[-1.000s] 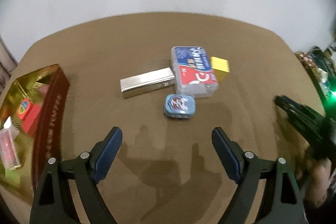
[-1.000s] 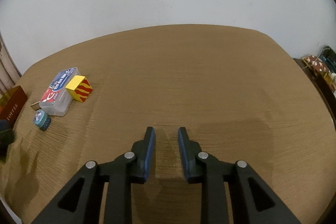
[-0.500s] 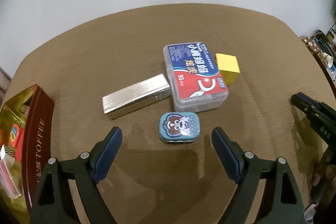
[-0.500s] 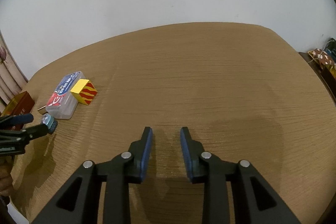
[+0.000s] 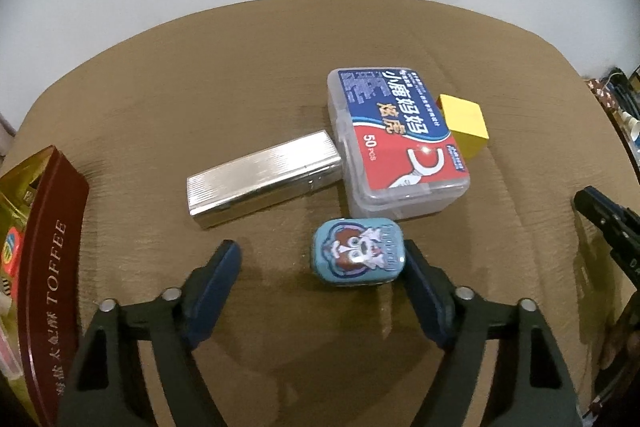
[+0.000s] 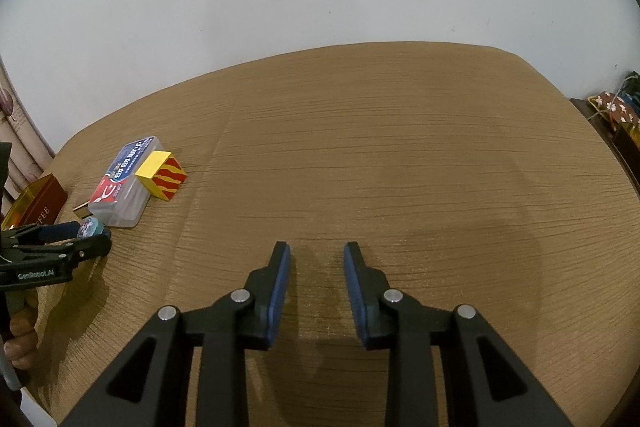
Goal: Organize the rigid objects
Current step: 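Move the left tool to the blue tin and grasp it, then carry the blue tin into the tin and open the left tool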
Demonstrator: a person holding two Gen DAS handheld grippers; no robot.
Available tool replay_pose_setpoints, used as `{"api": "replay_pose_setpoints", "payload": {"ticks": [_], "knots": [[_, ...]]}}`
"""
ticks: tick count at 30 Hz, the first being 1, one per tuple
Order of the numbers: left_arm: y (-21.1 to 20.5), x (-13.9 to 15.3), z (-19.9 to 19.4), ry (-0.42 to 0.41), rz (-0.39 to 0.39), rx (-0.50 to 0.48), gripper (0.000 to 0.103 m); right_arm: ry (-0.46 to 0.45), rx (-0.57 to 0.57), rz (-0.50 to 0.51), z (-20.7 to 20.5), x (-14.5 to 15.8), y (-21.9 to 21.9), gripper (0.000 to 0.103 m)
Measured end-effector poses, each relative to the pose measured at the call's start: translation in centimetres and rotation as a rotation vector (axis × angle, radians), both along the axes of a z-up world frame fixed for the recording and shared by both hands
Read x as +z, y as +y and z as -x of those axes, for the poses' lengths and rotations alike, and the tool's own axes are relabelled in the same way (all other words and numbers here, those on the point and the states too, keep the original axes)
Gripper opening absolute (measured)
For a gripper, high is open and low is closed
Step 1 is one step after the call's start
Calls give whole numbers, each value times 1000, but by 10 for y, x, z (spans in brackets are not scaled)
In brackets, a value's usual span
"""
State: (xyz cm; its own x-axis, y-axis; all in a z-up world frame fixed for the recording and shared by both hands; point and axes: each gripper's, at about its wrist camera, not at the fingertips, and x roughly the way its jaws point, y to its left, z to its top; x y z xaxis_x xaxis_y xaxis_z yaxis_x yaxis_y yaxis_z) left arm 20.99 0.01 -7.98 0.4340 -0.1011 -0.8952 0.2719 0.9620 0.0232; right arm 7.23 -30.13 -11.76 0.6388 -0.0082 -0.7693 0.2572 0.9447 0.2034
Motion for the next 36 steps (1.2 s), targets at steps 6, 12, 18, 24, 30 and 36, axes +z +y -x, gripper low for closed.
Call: {"api": "replay_pose_setpoints", "payload": {"ticks": [6, 12, 18, 24, 30, 36], "knots": [[2, 4, 5, -36, -15, 6, 38, 0, 0, -1, 0, 0, 0, 28], [4, 16, 32, -52, -1, 45, 38, 3, -3, -8, 1, -1, -1, 28], [45, 62, 66, -46, 31, 119, 38, 4, -5, -4, 1, 0, -2, 28], [125, 112, 69, -48, -23, 203, 38, 15, -4, 22, -1, 2, 5, 28], [196, 96, 45, 16, -61, 294, 38, 29, -1, 55, -4, 2, 14, 28], [214, 59, 30, 76, -76, 317, 39, 40, 4, 84, -9, 4, 25, 30]]}}
